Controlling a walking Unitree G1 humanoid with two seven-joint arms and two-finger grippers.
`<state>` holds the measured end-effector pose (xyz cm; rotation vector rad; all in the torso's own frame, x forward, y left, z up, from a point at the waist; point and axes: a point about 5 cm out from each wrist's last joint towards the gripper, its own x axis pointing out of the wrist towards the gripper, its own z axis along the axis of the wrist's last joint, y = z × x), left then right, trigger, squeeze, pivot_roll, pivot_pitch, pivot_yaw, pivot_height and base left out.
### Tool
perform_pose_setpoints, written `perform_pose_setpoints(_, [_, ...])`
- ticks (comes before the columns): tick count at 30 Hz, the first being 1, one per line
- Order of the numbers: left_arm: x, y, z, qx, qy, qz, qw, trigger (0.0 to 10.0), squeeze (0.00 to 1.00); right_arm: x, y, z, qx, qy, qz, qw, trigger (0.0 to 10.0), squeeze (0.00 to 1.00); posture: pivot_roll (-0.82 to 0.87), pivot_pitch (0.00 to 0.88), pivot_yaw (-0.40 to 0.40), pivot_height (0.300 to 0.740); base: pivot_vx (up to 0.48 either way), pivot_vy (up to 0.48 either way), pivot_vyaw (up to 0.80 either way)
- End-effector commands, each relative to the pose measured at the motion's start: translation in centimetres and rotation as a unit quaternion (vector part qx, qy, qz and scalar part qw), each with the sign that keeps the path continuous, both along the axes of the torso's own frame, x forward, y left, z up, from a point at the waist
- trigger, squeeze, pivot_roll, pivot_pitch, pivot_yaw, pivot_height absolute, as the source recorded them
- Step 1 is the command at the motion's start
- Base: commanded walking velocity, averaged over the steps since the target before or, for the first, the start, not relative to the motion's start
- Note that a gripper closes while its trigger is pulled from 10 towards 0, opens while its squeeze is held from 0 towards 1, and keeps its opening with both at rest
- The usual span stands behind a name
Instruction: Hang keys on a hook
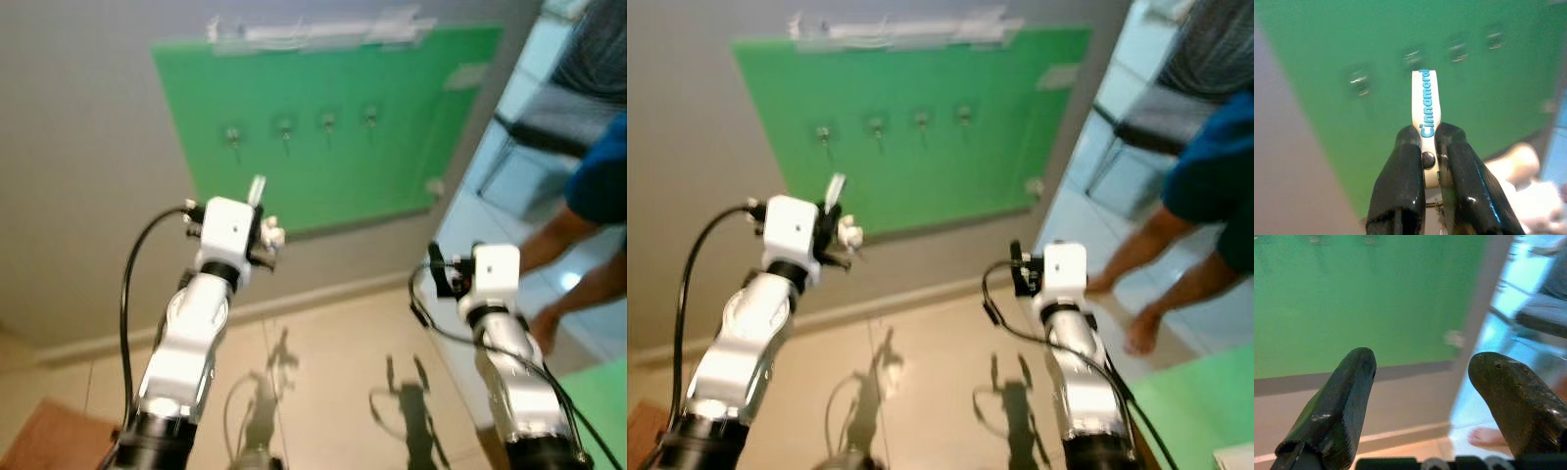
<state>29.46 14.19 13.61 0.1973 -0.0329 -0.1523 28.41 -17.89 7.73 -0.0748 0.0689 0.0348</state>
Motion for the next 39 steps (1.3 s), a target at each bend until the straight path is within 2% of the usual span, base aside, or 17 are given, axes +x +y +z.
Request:
perform_pose_setpoints(1, [0.06,0.25,0.24,0.000,-0.005,0.008,1.000,0.0,0.00,-0.11,0.38,-0.15,-0.006,0.006,0.010,1.000,10.0,0.18,-0.08,0.068,0.005,0.740,0.277,-0.390,0.77])
perform_pose_setpoints(6, [0.06,0.33,0.15,-0.008,-0.002,0.013,1.000,0.0,0.00,-0.11,0.34,-0.25,-0.007,0.008,0.010,1.000,10.0,0.19,-0.07,0.063,0.002,0.740,0.299,-0.371,0.77])
perform_pose_setpoints(9, [0.11,0.47,0.13,-0.008,-0.001,0.016,1.000,0.0,0.00,-0.06,0.26,-0.28,0.002,0.010,0.006,1.000,10.0,0.16,-0.07,0.063,0.002,0.740,0.316,-0.359,0.68])
perform_pose_setpoints(14, [0.14,0.59,0.17,-0.009,-0.002,0.019,1.000,0.0,0.00,-0.03,0.22,-0.28,0.005,0.009,0.005,1.000,10.0,0.14,-0.07,0.063,0.002,0.740,0.367,-0.142,0.00])
perform_pose_setpoints(23, [0.10,0.55,0.35,-0.011,-0.009,0.019,1.000,0.0,0.00,-0.17,0.28,-0.43,0.007,0.010,0.006,1.000,10.0,0.14,-0.07,0.063,0.002,0.740,0.000,0.000,0.00])
perform_pose_setpoints(39, [0.30,0.41,0.34,-0.010,-0.006,0.011,1.000,0.0,0.00,-0.15,0.39,-0.40,0.007,0.009,0.007,1.000,10.0,0.15,-0.08,0.064,0.004,0.740,0.440,0.000,0.00])
